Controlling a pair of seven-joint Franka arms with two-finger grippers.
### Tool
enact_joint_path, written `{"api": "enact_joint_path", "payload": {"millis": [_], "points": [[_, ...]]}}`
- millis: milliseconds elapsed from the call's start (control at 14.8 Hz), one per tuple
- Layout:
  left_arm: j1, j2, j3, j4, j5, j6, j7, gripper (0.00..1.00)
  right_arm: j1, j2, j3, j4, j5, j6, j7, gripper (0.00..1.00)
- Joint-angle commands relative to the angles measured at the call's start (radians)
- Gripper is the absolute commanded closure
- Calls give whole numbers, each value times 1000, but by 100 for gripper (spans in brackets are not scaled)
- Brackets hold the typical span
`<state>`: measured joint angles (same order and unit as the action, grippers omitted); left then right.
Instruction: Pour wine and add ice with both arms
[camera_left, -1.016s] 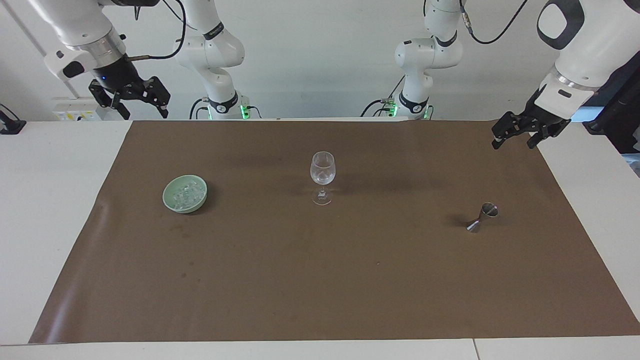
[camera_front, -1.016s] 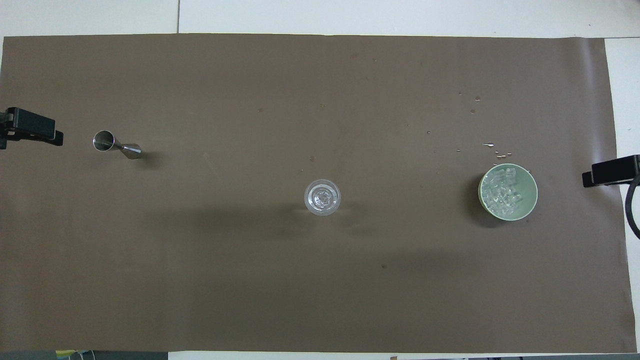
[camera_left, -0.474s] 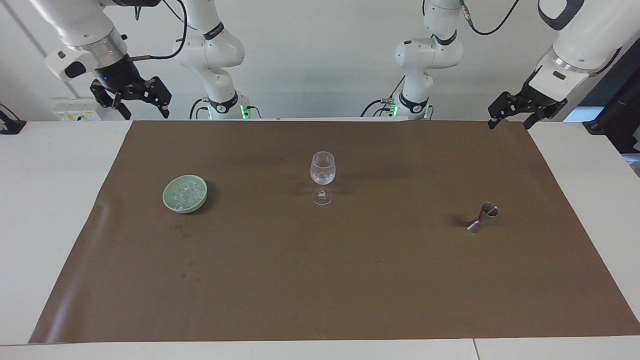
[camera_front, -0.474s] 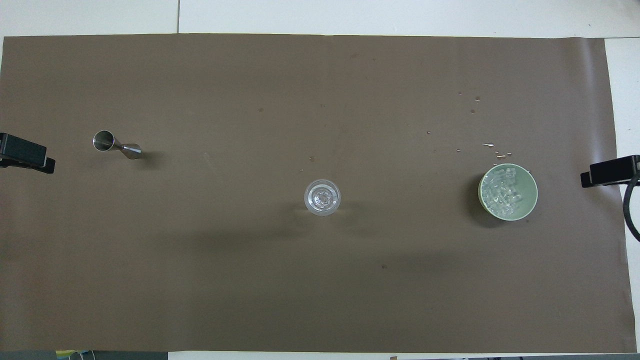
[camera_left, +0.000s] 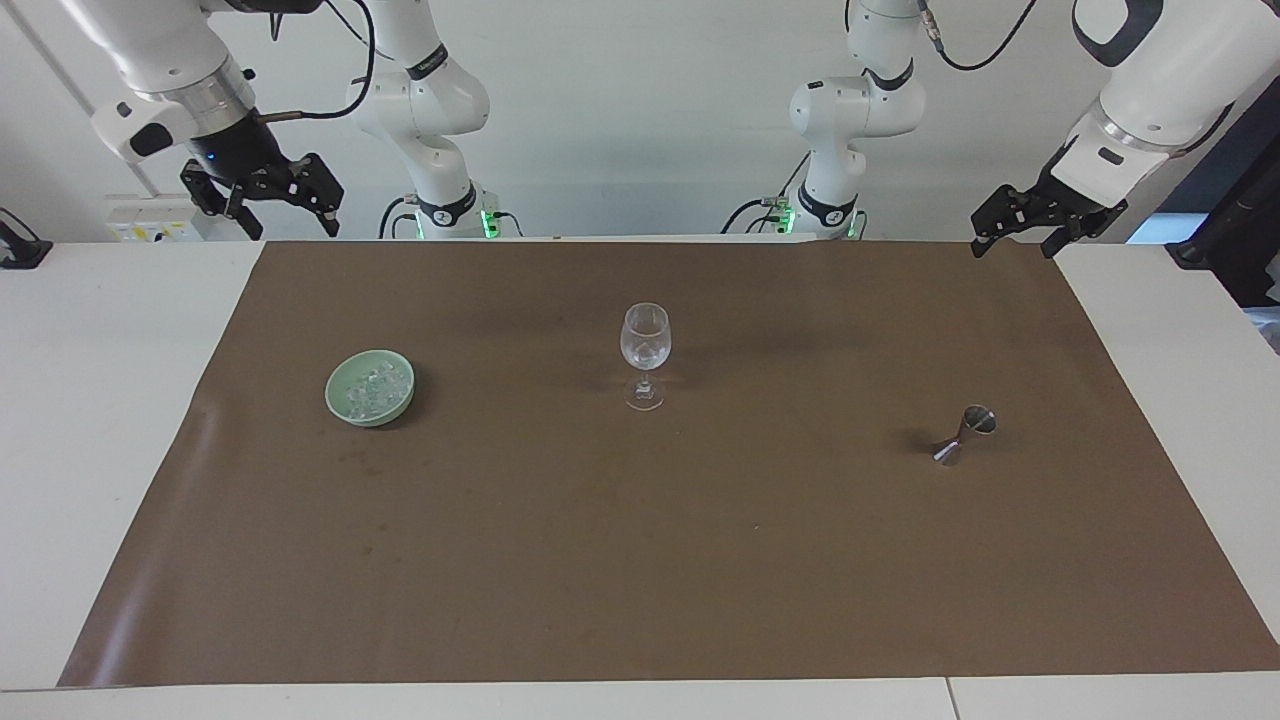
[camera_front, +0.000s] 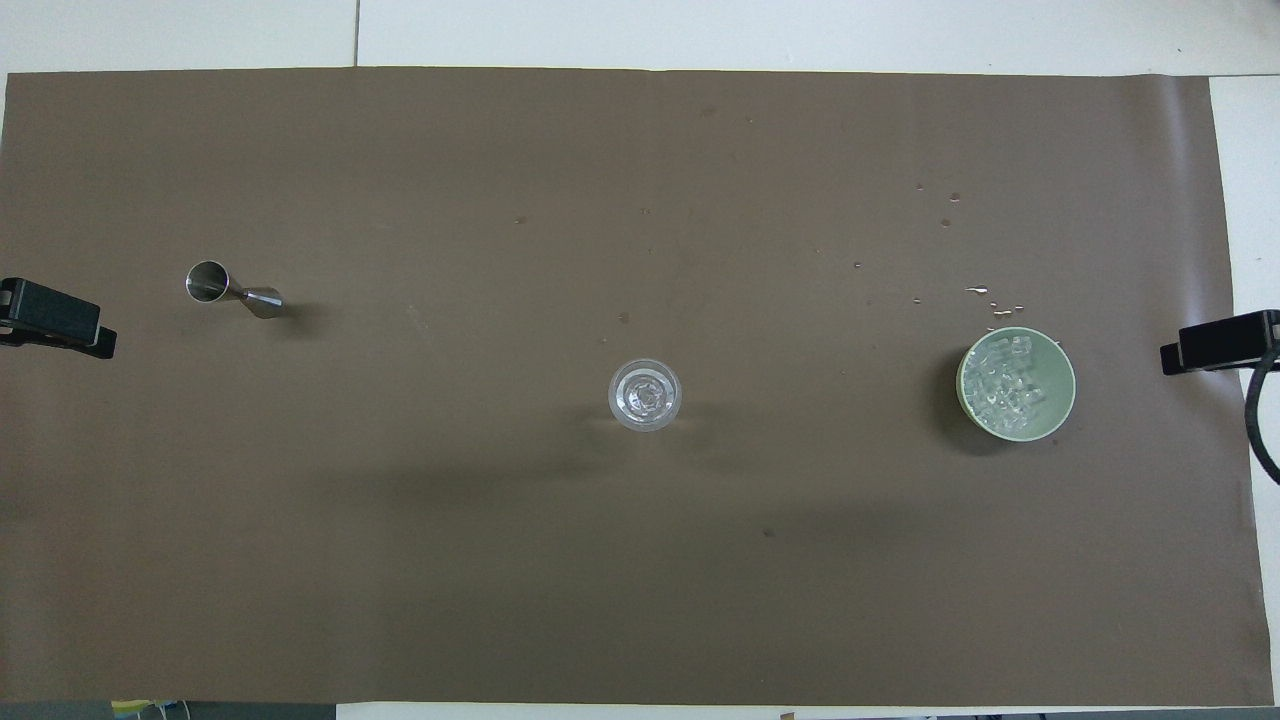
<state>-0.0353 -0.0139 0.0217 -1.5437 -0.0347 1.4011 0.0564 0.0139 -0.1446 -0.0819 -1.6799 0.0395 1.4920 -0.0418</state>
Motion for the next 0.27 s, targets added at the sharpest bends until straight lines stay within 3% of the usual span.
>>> {"api": "enact_joint_path", "payload": {"millis": [0,203], "points": [[6,-31,-6,-33,15,16,16,0,-25,-7,19,-14,-10,11,-26,0],[3,-31,-6,-45,19,62,17,0,-25,-7,19,-14,-10,11,-26,0]]}}
